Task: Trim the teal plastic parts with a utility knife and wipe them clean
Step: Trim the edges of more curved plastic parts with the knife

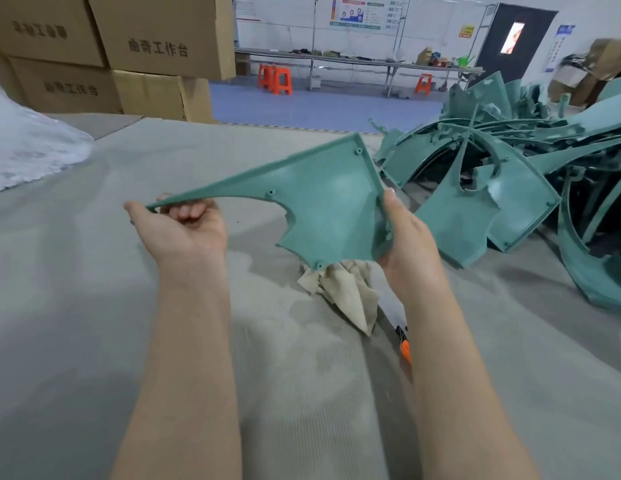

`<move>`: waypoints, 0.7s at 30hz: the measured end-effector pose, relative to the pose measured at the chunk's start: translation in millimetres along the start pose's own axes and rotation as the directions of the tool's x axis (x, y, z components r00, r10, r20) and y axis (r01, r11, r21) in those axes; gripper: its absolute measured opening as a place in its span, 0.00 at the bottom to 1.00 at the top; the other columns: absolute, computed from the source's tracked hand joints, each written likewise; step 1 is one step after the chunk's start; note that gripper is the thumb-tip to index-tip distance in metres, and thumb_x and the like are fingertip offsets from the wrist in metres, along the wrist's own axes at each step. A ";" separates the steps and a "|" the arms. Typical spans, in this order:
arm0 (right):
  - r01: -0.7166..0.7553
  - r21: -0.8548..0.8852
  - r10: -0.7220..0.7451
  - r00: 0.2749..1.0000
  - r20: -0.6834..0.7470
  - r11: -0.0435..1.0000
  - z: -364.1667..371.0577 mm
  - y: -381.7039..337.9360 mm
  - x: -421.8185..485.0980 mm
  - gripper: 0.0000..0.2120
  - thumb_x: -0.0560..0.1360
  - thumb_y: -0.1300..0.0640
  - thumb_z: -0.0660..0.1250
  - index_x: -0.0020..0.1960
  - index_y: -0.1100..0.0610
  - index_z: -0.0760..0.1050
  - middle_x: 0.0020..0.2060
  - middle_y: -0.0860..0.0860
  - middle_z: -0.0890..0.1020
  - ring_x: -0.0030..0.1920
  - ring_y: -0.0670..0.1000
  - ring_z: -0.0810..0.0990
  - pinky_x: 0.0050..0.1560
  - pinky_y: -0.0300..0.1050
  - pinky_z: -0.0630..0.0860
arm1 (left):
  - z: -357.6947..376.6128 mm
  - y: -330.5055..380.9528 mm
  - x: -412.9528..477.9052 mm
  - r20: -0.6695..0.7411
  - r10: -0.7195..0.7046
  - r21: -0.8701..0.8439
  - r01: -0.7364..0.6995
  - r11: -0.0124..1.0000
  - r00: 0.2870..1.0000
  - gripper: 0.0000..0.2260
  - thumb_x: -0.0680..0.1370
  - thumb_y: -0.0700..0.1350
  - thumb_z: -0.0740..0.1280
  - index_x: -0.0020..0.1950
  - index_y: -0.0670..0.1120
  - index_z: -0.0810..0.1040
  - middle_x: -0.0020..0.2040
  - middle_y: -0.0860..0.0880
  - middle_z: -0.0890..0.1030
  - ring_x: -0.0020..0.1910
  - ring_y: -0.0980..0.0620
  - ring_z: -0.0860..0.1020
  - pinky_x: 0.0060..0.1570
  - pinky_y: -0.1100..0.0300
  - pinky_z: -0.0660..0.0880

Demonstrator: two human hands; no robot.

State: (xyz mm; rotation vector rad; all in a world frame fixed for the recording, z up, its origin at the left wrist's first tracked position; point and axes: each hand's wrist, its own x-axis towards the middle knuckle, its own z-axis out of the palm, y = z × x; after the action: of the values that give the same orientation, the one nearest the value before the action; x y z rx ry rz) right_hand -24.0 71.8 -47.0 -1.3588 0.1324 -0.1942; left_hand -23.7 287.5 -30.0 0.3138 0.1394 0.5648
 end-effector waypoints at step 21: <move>0.372 -0.355 -0.361 0.927 0.099 0.858 -3.9 6.9 -0.1 0.23 0.74 0.76 0.59 0.44 0.48 0.78 0.58 0.47 0.75 0.61 0.43 0.72 0.60 0.36 0.68 | -3.4 -36.8 -27.5 0.326 -0.486 0.448 0.320 0.834 0.810 0.27 0.78 0.66 0.55 0.57 0.45 0.78 0.58 0.50 0.82 0.61 0.52 0.78 0.64 0.51 0.72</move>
State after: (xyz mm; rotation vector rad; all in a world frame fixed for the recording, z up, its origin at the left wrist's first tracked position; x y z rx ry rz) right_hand -24.5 69.4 -54.6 -1.7577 -0.1261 -0.4907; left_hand -29.0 244.0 -44.2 0.7562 -0.1177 0.0147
